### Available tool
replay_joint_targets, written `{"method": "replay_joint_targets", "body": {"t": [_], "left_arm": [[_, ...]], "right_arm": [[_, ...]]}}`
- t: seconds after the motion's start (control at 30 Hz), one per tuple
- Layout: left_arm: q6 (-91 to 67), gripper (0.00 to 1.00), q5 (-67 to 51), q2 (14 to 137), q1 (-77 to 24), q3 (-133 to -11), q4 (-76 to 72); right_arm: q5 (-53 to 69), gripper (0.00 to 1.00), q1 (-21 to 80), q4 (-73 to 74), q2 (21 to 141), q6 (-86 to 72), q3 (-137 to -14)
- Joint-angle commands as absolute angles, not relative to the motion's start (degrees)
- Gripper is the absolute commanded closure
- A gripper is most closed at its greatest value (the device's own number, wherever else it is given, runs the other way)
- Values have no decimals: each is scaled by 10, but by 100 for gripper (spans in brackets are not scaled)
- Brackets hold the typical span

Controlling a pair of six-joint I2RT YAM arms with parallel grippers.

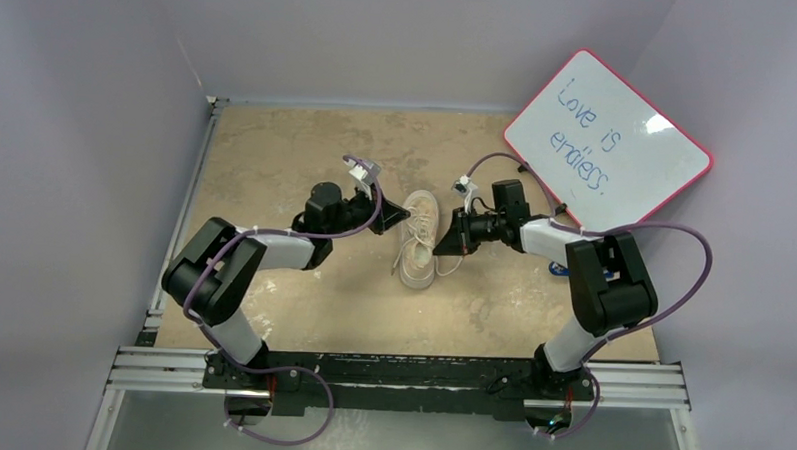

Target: Tie the shoes

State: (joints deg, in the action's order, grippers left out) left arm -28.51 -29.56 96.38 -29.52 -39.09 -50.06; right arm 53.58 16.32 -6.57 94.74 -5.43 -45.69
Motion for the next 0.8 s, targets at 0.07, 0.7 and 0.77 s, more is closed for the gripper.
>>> {"method": "replay_joint_targets", "body": {"t": [0.07, 0.7, 0.77], "left_arm": [[-295, 100, -302, 905, -291, -373, -528], [-332, 100, -275, 856, -302, -279, -535], [-333, 100, -270, 846, -313, -267, -535]], "right_arm": [[522, 100, 163, -4, 901, -67, -482], [512, 100, 163, -14, 962, -194, -561], [512, 100, 163, -5, 961, -194, -559]]}}
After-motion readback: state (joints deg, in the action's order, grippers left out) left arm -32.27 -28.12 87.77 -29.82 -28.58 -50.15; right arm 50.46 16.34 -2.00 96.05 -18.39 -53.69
